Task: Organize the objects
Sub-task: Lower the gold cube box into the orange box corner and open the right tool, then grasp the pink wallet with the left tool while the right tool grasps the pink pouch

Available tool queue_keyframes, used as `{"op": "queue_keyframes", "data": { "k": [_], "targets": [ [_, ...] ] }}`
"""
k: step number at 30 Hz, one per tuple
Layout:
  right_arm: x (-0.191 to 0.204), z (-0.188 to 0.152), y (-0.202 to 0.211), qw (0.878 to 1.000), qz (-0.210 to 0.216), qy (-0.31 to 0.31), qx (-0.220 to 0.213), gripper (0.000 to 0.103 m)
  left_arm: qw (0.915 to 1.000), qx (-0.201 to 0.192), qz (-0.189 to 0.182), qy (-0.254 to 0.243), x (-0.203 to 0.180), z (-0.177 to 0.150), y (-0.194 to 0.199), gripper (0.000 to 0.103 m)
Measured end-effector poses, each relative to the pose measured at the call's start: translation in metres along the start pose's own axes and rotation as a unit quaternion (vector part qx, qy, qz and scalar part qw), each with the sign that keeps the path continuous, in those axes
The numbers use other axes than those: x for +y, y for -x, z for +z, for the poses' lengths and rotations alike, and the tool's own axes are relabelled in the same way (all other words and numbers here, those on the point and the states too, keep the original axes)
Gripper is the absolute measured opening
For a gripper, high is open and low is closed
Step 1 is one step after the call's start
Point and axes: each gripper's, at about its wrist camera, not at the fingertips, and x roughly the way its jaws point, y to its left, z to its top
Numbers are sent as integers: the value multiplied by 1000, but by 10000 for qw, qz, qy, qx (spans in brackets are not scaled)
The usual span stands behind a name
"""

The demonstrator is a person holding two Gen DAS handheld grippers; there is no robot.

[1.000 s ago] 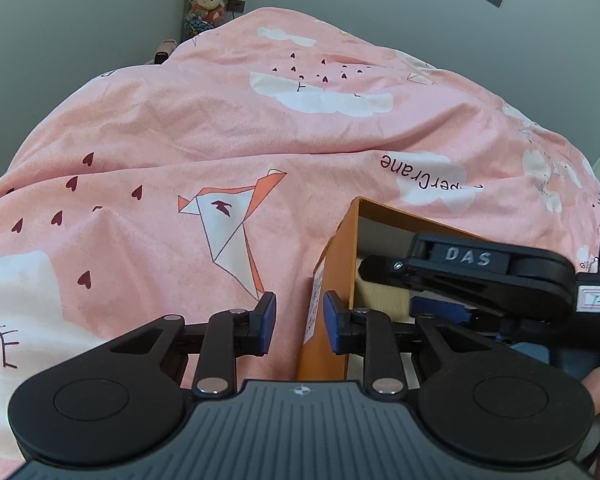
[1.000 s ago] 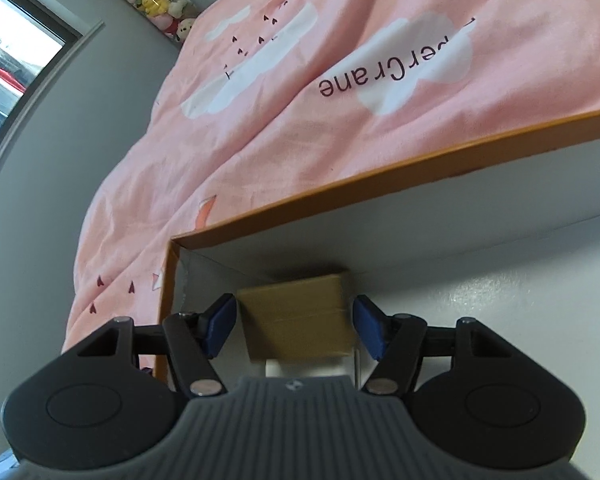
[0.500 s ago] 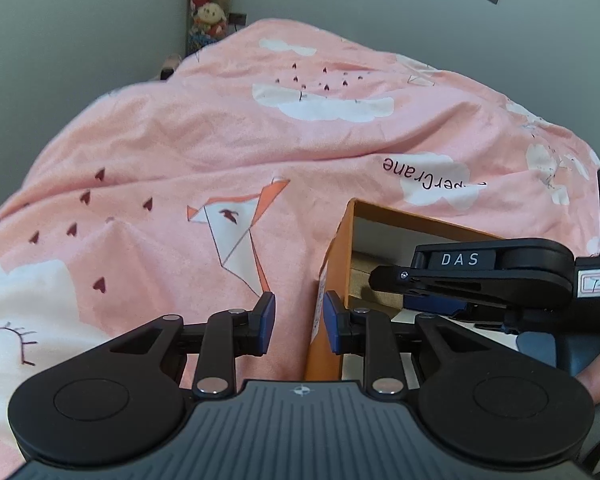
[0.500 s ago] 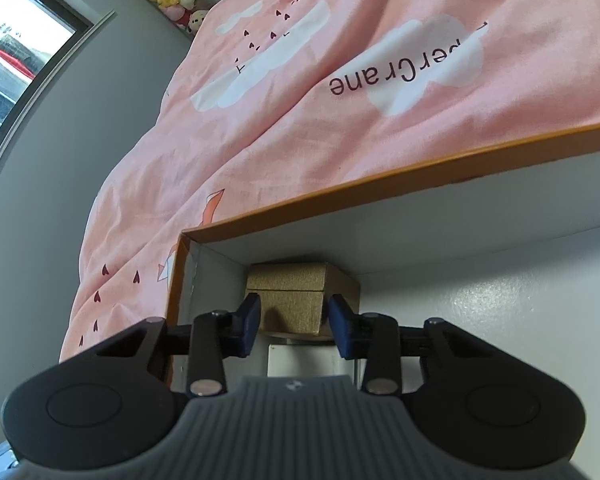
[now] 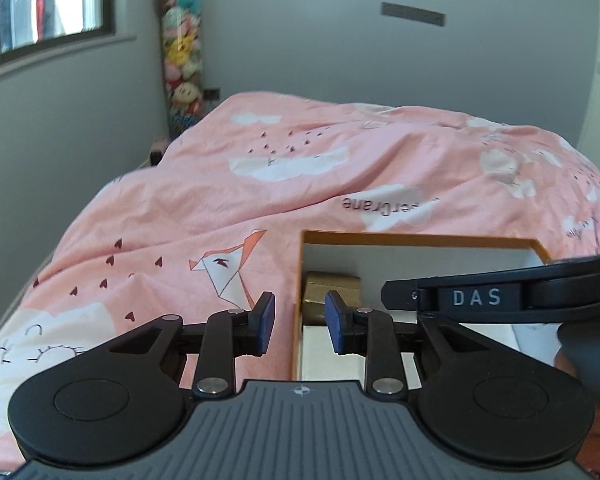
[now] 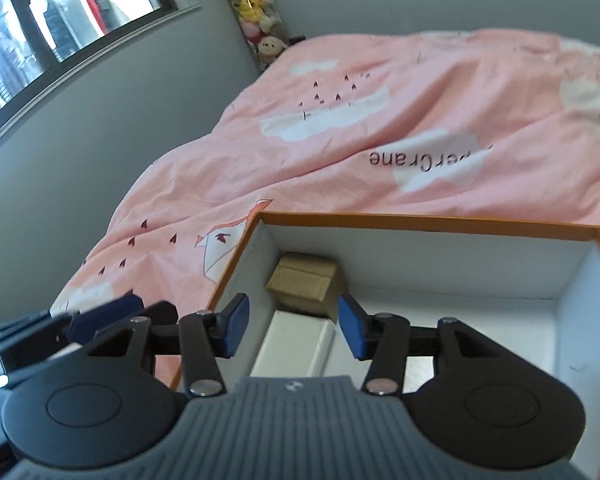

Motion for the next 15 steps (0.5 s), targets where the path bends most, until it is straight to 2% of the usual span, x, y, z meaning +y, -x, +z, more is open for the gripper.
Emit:
{"op": "queue_keyframes", "data": {
  "k": [5,8,15],
  "targets": [
    [2,-23,38,9996,-79,219,-167,55,9993,-21,-350,-107,-9,-13,25,38],
    [0,-40,57,9994,-103,206,-249,55,9979,104,-614,-174,-13,-21,34,39],
    [-8,-85,87,9996,-218,127,-121,55,9943,548,-878,-243,-21,-48,38,39]
  ]
}}
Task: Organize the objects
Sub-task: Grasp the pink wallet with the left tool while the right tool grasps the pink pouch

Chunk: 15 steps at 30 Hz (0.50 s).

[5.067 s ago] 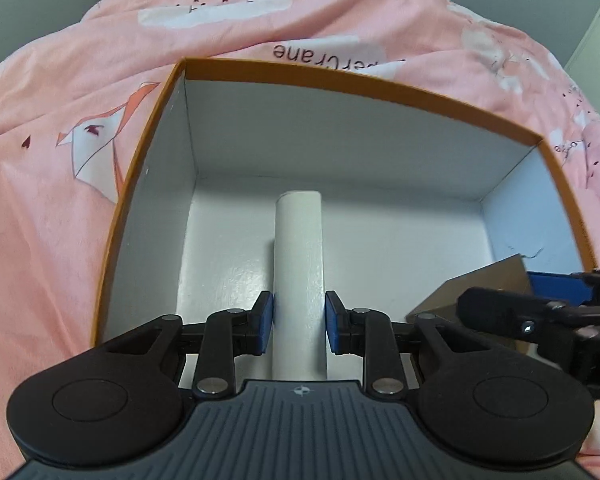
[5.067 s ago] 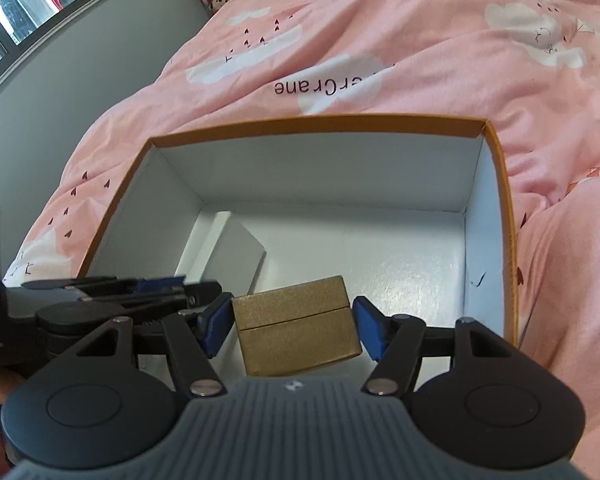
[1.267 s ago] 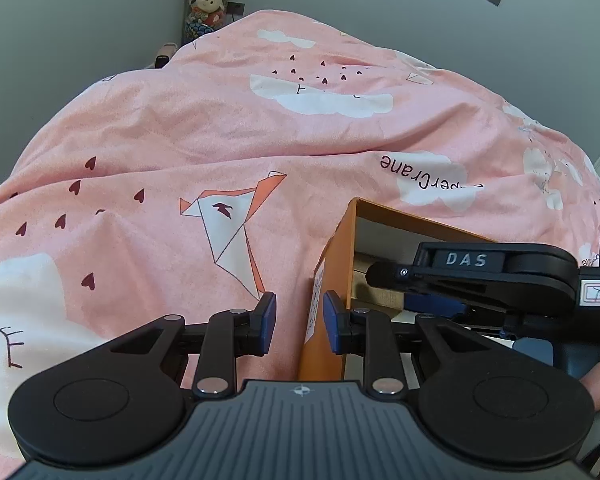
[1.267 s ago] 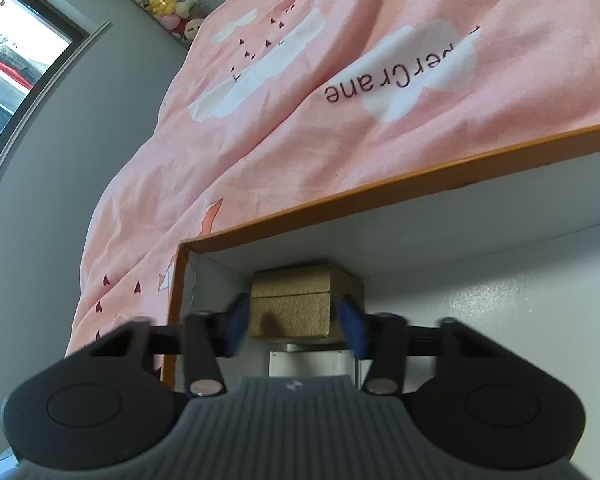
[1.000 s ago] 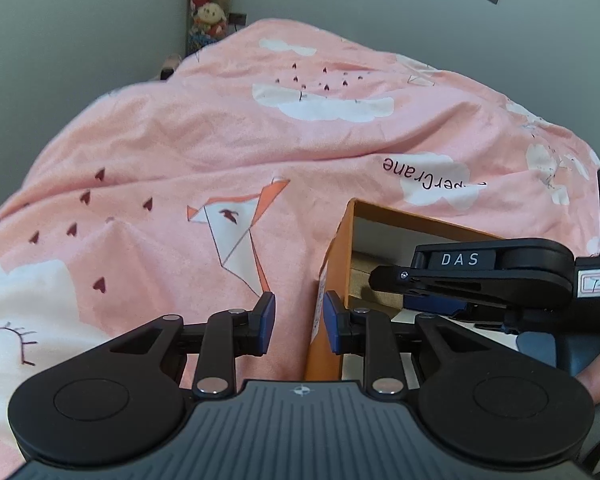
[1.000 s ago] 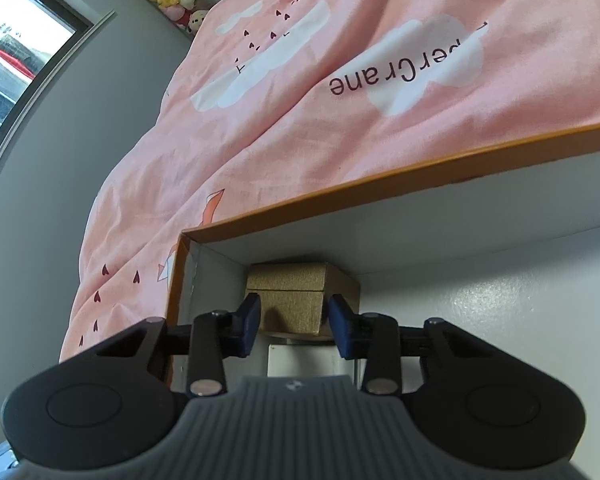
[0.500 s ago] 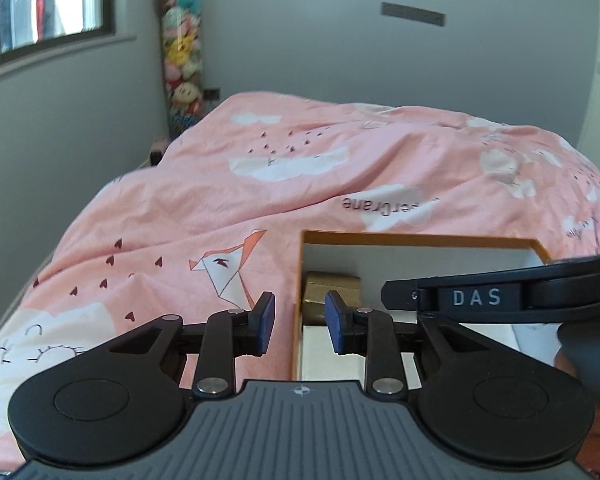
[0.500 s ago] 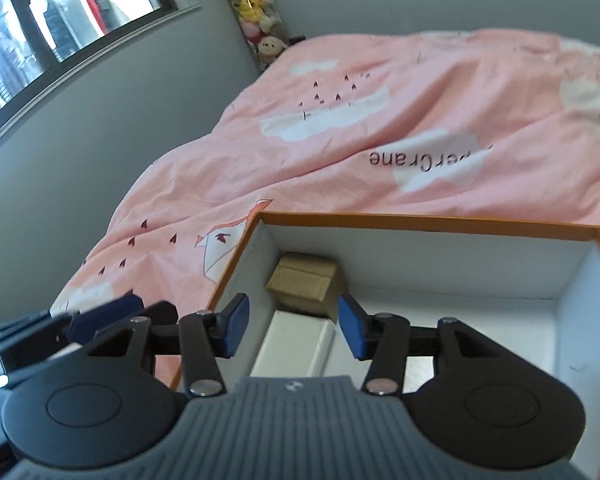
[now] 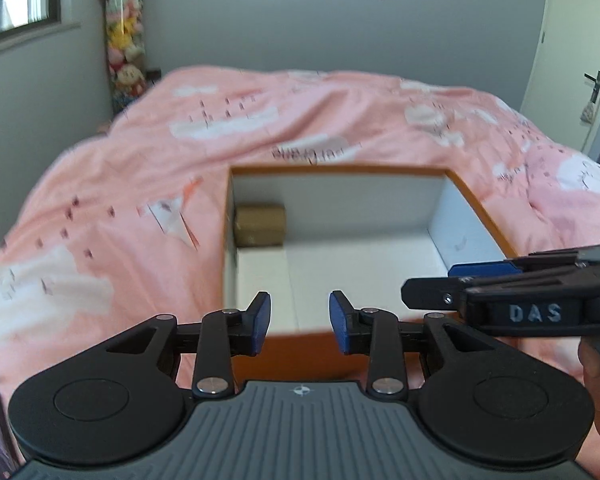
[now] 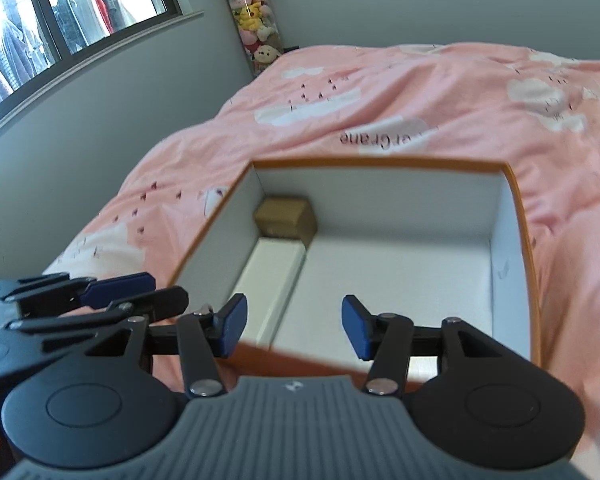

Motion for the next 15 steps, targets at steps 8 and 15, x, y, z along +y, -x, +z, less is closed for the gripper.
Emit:
{"op": "queue_keyframes", "data": {
  "k": [8,15],
  "targets": [
    [-14,-41,-1,9978,-174,-162,625,44,9932,908,-515,510,8,-29,-24,39],
    [-23,-41,-23,9865,-344,247,1581,45,9785,1688,-693,956,15,-52,-60,55]
  ]
}}
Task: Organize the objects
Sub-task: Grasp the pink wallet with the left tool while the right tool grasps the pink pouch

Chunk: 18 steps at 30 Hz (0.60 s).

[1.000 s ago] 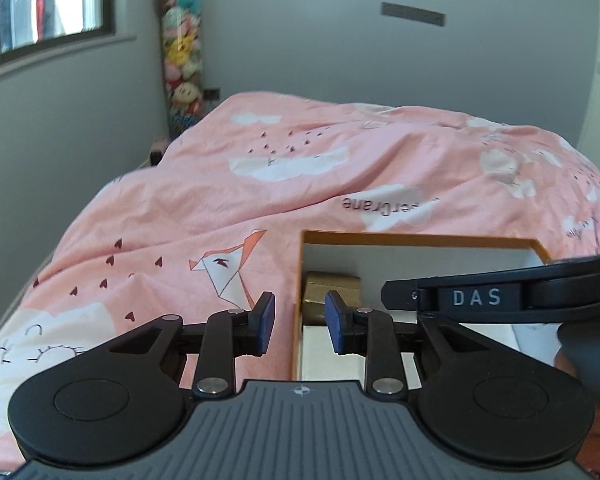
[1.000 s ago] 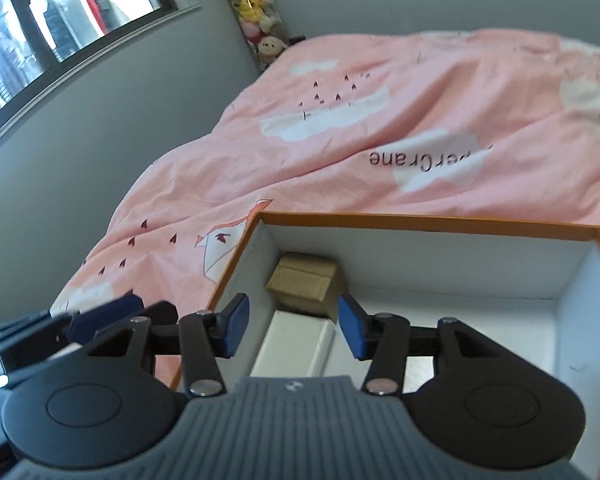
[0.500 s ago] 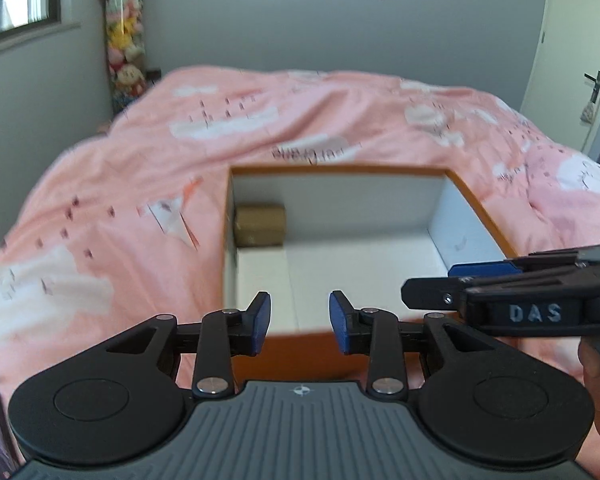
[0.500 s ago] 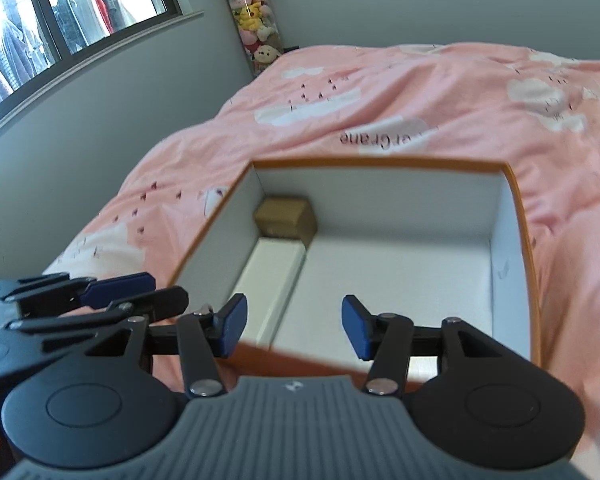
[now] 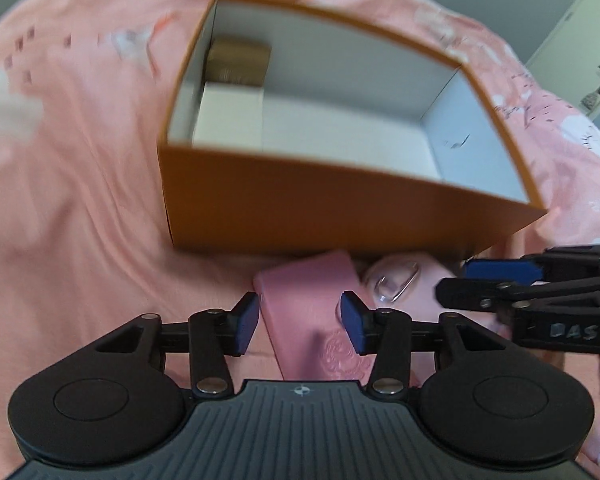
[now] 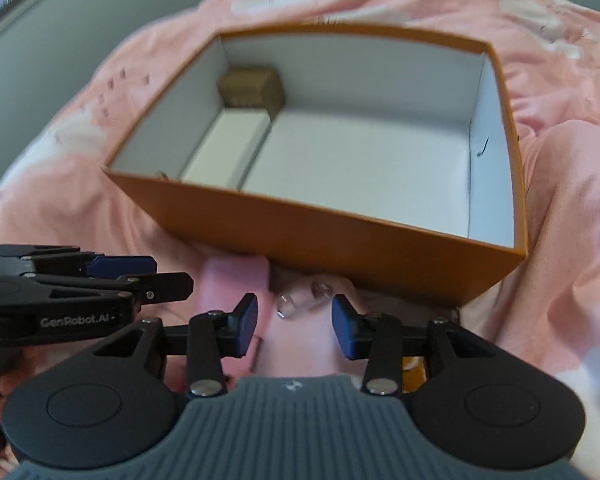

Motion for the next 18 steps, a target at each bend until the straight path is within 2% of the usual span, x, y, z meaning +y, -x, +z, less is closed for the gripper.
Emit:
{"op": "queue_keyframes", "data": {
  "k": [4,6,10,18],
  "targets": [
    [-13,11,-15,9978,7,64,653,49,9986,295,-125,429,13,-2,-16,71],
    [-19,15,-25,9955,72,98,935,54,9972,379,-167,619,18,-2,-23,74],
    [-30,22,-41,9908,233,-25,1330,55,9949,551,-164,830,25,-1,-34,78],
    [-47,22,-65,9826,483,-264,1775,54,9919,680,-284,1035,34,-3,-41,82]
  ]
}}
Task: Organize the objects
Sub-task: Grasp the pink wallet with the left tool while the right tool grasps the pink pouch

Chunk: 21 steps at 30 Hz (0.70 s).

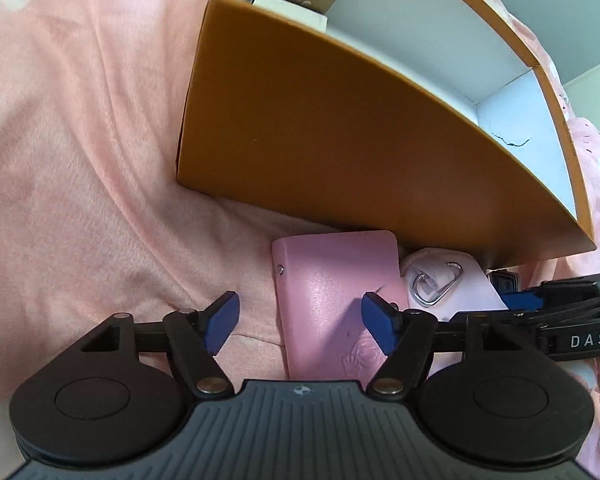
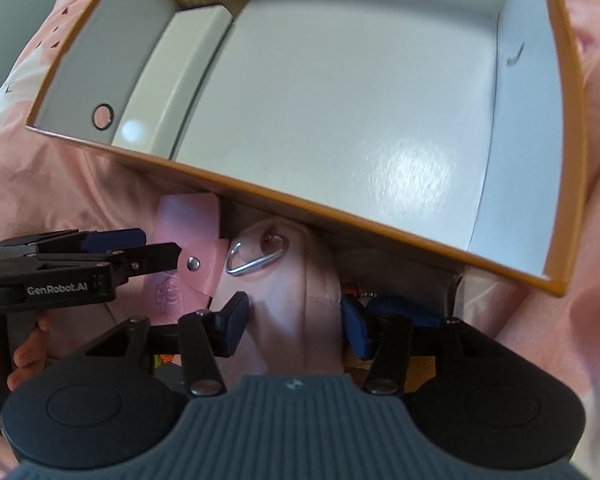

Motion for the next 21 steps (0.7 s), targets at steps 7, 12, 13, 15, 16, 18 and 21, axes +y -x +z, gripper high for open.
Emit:
{"op": "queue_keyframes", "data": {
  "k": [7,12,13,15,16,18,21],
  "targets": [
    [-7,-1,-4,9997,204,-125,24,53,9997,86,-128,186,5,5,6,82],
    [-8,-4,-1,9996,259,-139,-10,51,9954,263,-632,666,16,6,13,85],
    [-9,-5,0,9995,268,-138,-15,51,9958,272,-593,636,16,6,12,86],
    [-9,-5,0,9995,289,-147,-25,51,9971,298,-462,531,13,6,8,86],
    [-9,-5,0,9994,300,-151,-31,51,9975,294,-419,478,11,6,7,86],
    [-10,-6,1,9992,342,-187,-54,50,9979,285,-420,396,9,6,4,92],
    [-15,-6,-2,9984,464,-298,-80,50,9977,308,-476,369,9,6,0,97]
  ]
}}
